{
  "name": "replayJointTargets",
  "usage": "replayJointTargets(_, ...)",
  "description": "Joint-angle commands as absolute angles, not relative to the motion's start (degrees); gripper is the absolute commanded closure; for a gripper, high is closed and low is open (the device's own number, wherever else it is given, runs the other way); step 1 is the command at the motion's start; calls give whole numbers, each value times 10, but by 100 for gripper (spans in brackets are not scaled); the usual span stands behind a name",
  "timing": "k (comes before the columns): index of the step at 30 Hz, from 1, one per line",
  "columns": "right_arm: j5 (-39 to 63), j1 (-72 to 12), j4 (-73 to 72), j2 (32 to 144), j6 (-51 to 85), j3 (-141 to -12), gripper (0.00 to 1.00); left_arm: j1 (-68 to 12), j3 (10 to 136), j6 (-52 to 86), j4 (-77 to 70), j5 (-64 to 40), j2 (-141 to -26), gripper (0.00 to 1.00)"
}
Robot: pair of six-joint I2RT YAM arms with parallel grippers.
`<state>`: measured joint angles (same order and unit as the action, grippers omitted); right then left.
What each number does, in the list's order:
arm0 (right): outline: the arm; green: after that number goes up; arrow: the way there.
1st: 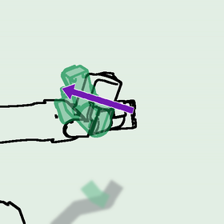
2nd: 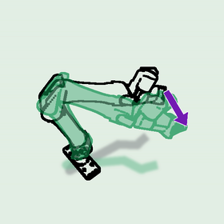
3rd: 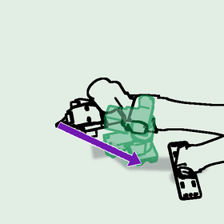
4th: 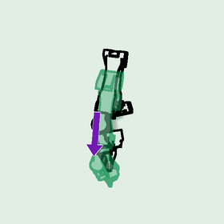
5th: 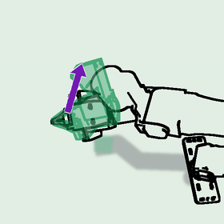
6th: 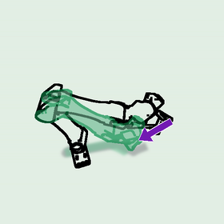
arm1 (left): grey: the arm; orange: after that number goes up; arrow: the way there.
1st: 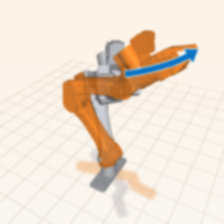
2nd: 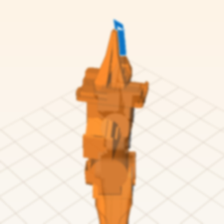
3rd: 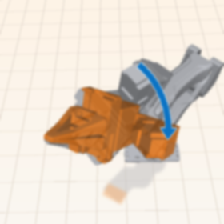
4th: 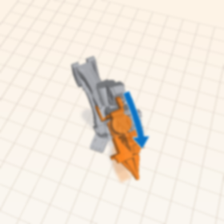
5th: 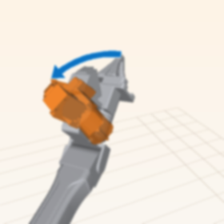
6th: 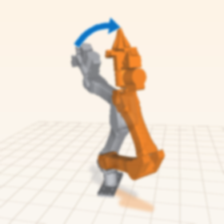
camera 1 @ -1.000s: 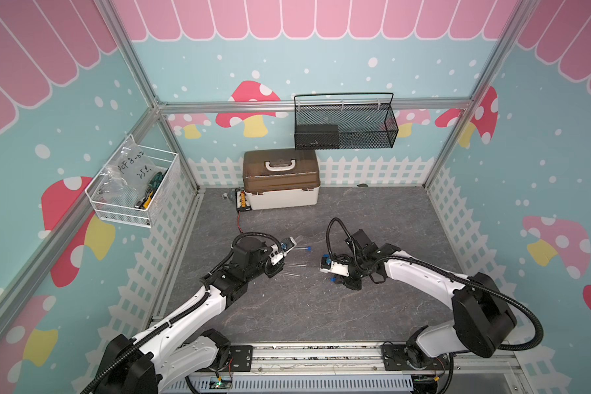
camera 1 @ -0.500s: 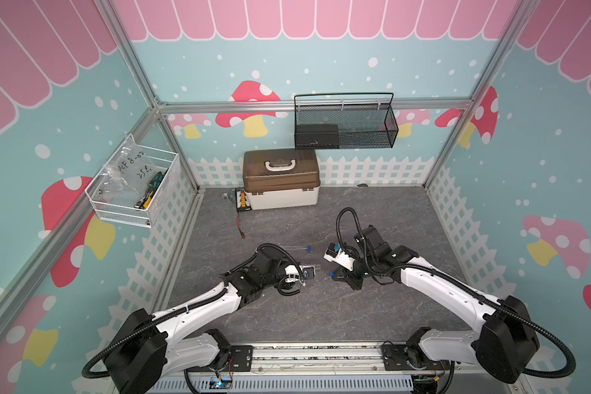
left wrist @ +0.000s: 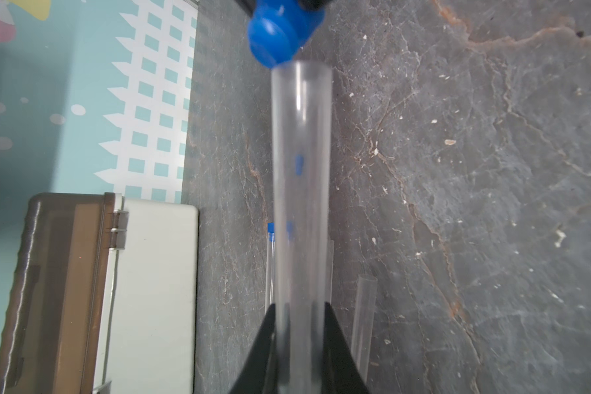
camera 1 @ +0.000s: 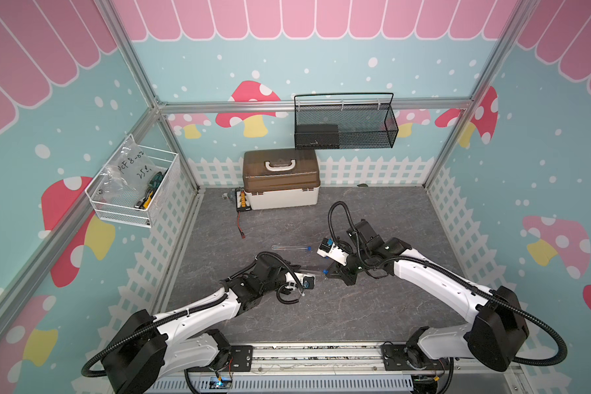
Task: Insert stoppers into test tubes
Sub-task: Pick up the stopper from the center of the board, then insert the stopper into the test tube.
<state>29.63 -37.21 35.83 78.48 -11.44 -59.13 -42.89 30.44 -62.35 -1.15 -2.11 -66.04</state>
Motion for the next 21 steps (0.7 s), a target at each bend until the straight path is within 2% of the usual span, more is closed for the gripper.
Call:
replayJointTargets(1,311,-378,377,793,-111,-611,94,-433,300,-652,-25,-10,-656,100)
replayJointTargets(21,308,-390,377,821,-118,-627,94,-447,312,-640,-2,-14,-664,100)
